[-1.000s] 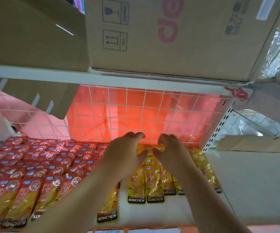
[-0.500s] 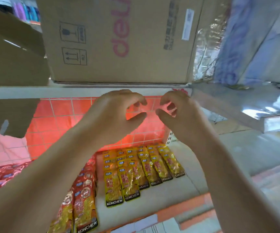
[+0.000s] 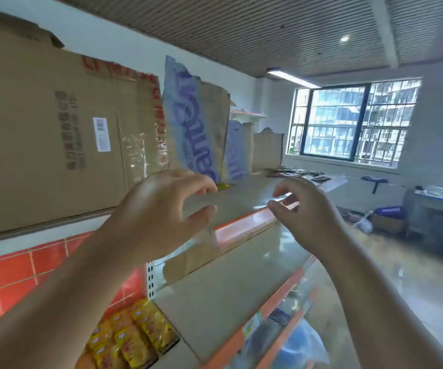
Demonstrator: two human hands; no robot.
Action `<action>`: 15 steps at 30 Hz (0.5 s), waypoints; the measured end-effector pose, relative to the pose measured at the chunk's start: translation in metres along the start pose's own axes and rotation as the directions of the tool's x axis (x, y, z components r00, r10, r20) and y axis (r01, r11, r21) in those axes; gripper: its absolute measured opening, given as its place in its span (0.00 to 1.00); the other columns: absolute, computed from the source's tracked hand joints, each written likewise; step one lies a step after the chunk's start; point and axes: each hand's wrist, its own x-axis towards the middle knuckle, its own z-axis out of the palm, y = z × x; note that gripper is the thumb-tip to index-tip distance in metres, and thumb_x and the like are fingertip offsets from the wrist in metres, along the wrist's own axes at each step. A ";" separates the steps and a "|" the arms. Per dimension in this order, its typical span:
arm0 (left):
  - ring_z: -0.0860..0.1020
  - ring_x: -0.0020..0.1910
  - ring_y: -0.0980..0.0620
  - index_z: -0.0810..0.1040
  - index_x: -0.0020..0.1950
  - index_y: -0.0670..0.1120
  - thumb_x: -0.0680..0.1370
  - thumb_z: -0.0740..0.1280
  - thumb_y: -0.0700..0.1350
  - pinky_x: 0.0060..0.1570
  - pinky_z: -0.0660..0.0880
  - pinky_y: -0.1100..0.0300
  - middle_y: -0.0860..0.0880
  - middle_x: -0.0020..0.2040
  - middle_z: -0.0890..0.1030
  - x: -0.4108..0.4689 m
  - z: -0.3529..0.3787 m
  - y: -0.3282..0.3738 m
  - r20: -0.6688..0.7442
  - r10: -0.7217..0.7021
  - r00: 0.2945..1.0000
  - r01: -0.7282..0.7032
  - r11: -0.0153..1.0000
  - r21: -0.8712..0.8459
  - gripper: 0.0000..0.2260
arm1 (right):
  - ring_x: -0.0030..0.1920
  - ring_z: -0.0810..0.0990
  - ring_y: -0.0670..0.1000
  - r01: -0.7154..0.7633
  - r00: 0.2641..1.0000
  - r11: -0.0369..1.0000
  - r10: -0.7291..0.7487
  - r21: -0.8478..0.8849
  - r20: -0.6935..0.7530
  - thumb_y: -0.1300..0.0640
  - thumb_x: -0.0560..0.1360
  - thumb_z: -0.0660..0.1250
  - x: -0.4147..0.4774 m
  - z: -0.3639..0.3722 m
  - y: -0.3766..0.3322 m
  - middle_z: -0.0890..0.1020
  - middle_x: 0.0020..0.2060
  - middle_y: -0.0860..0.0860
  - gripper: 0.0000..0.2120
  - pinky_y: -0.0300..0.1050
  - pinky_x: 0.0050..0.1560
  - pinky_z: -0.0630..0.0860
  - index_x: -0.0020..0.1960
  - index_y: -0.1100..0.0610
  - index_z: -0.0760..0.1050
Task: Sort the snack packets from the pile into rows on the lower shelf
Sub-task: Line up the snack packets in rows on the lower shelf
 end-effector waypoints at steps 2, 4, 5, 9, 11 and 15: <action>0.75 0.51 0.62 0.80 0.61 0.59 0.78 0.67 0.60 0.49 0.71 0.62 0.63 0.54 0.81 0.021 0.016 0.023 0.012 0.031 0.999 -0.031 1.000 0.007 0.13 | 0.46 0.77 0.38 -0.051 0.998 0.998 0.050 -0.035 -0.025 0.50 0.74 0.74 -0.005 -0.031 0.036 0.78 0.45 0.37 0.09 0.41 0.43 0.72 0.46 0.40 0.75; 0.77 0.50 0.62 0.81 0.61 0.59 0.77 0.66 0.62 0.49 0.72 0.63 0.63 0.53 0.81 0.047 0.038 0.053 0.017 0.065 0.998 -0.065 0.998 0.017 0.15 | 0.46 0.77 0.36 -0.077 0.996 0.995 0.074 -0.063 -0.058 0.50 0.73 0.74 -0.008 -0.066 0.073 0.78 0.44 0.38 0.12 0.35 0.42 0.69 0.47 0.36 0.73; 0.77 0.50 0.62 0.80 0.61 0.59 0.77 0.65 0.63 0.49 0.74 0.62 0.63 0.52 0.81 0.061 0.051 0.070 0.019 0.076 0.997 -0.076 0.997 0.014 0.16 | 0.46 0.77 0.36 -0.085 0.995 0.993 0.080 -0.077 -0.067 0.50 0.73 0.75 -0.008 -0.084 0.092 0.78 0.44 0.39 0.12 0.32 0.42 0.68 0.46 0.36 0.73; 0.76 0.48 0.66 0.76 0.63 0.64 0.76 0.66 0.65 0.46 0.74 0.65 0.67 0.50 0.79 0.102 0.098 0.111 0.052 0.061 0.997 -0.062 0.997 0.035 0.16 | 0.45 0.77 0.37 -0.086 0.996 0.986 0.085 -0.145 -0.014 0.50 0.73 0.75 -0.007 -0.134 0.147 0.78 0.44 0.41 0.12 0.28 0.41 0.67 0.43 0.37 0.72; 0.76 0.48 0.68 0.75 0.63 0.65 0.75 0.64 0.66 0.46 0.76 0.65 0.68 0.49 0.78 0.122 0.120 0.127 0.081 0.046 0.996 -0.049 0.998 0.042 0.17 | 0.46 0.77 0.38 -0.072 0.997 0.983 0.074 -0.171 0.006 0.49 0.74 0.74 -0.006 -0.156 0.169 0.77 0.45 0.40 0.12 0.29 0.40 0.66 0.43 0.37 0.72; 0.77 0.47 0.67 0.75 0.63 0.65 0.71 0.57 0.71 0.48 0.79 0.61 0.68 0.49 0.77 0.156 0.152 0.156 0.156 0.035 0.987 -0.046 0.997 0.063 0.24 | 0.47 0.76 0.36 -0.049 0.998 0.980 0.055 -0.192 0.027 0.50 0.74 0.74 -0.003 -0.192 0.200 0.77 0.44 0.38 0.12 0.27 0.40 0.67 0.42 0.38 0.71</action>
